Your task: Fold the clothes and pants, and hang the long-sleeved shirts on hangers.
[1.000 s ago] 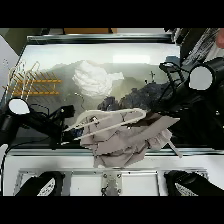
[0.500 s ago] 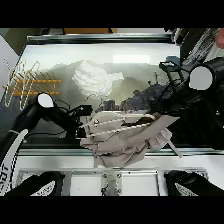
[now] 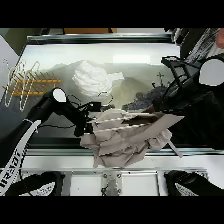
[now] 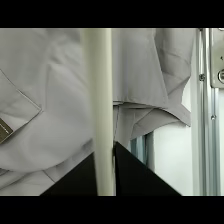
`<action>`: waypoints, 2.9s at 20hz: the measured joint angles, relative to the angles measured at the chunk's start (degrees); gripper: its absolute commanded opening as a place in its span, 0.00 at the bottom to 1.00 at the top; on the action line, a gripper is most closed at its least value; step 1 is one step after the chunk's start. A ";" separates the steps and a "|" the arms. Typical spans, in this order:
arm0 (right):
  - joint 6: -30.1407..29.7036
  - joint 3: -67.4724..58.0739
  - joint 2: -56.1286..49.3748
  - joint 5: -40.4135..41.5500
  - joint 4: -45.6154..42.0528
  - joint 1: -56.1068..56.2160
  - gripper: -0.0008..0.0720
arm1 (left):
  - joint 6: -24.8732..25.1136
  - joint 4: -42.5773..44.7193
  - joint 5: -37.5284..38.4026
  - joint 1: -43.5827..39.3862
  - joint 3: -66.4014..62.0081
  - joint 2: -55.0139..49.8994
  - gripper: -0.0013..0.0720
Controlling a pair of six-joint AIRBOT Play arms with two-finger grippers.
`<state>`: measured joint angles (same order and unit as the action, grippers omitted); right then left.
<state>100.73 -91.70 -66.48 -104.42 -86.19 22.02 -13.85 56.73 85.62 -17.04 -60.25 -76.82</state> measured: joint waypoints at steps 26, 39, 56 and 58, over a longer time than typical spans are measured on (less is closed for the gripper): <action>11.28 -19.63 -16.11 9.92 6.73 21.59 0.03 | 0.07 -4.09 -2.08 0.13 -0.28 -0.37 0.03; 11.45 -19.63 -17.22 12.24 8.35 23.10 0.69 | 0.07 -4.04 -2.05 0.13 -0.28 -0.37 0.03; -9.88 -19.67 -8.33 5.16 10.40 11.15 0.69 | 0.09 -4.02 -2.05 0.13 -0.28 -0.37 0.03; -14.97 -19.58 -8.02 5.18 10.58 9.90 0.69 | 0.09 -4.02 -2.08 0.13 -0.28 -0.37 0.03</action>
<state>85.76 -111.28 -74.50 -99.24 -75.61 31.92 -13.76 52.71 83.55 -16.91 -60.53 -77.19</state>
